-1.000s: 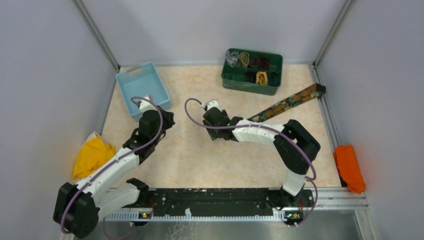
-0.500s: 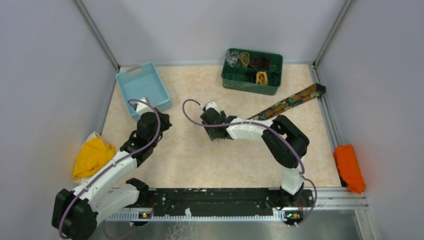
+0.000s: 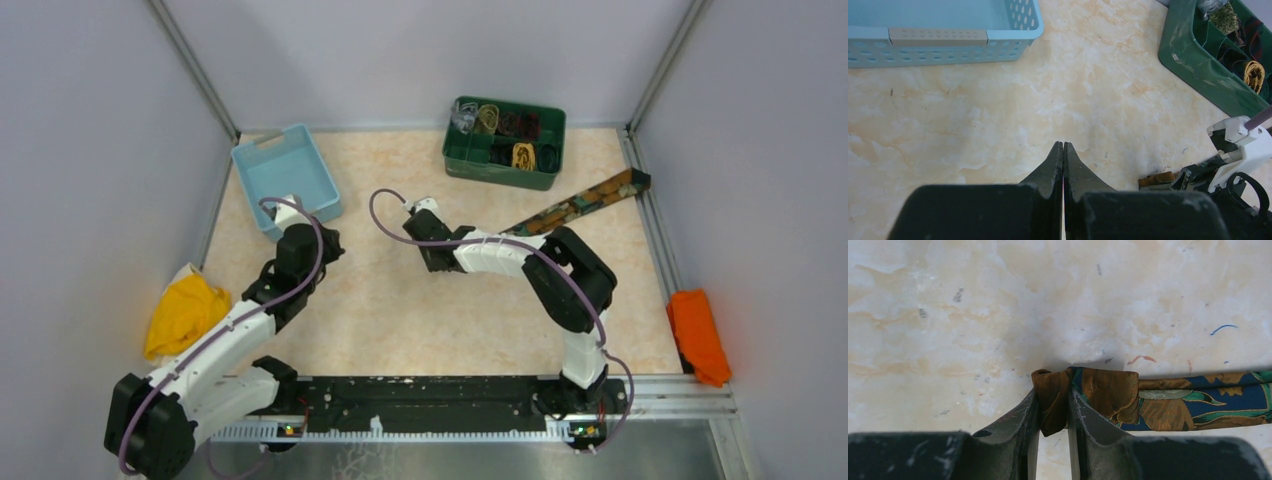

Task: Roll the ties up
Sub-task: Roll the tie at the center of the board.

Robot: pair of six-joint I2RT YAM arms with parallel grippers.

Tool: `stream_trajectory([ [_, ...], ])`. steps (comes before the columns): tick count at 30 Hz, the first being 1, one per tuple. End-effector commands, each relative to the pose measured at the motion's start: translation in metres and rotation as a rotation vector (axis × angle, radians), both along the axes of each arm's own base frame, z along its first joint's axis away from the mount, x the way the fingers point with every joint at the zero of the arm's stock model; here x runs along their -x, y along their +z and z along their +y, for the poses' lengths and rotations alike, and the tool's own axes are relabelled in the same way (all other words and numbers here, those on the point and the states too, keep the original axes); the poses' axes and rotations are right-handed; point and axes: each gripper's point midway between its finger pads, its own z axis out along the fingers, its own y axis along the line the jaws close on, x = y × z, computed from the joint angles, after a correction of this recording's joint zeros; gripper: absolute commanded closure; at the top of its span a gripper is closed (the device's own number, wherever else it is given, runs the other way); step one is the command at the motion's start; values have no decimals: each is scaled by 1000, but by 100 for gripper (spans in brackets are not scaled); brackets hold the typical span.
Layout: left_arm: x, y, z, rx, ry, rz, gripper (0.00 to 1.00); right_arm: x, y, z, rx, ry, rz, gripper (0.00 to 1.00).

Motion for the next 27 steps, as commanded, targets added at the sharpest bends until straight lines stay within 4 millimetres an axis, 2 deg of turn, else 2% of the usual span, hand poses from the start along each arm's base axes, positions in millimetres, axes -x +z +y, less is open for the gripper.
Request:
stream_trajectory([
  [1,2,2,7,-19,7,-6,100,18,21,34,-184,50,77,78],
  [8,4,16,8,-15,0,-40,100,44,62,87,-494,133,202,79],
  [9,6,11,9,-25,-1,-20,100,47,66,92,-530,138,218,80],
  [15,6,14,1,-20,-44,-24,100,72,88,115,-745,219,354,80],
  [21,3,7,-9,-22,-88,4,100,90,77,119,-906,238,534,80],
  [25,2,2,-14,-27,-116,26,100,94,65,112,-981,225,590,81],
  [27,-2,6,-19,-16,-128,10,100,95,65,110,-1008,226,600,81],
])
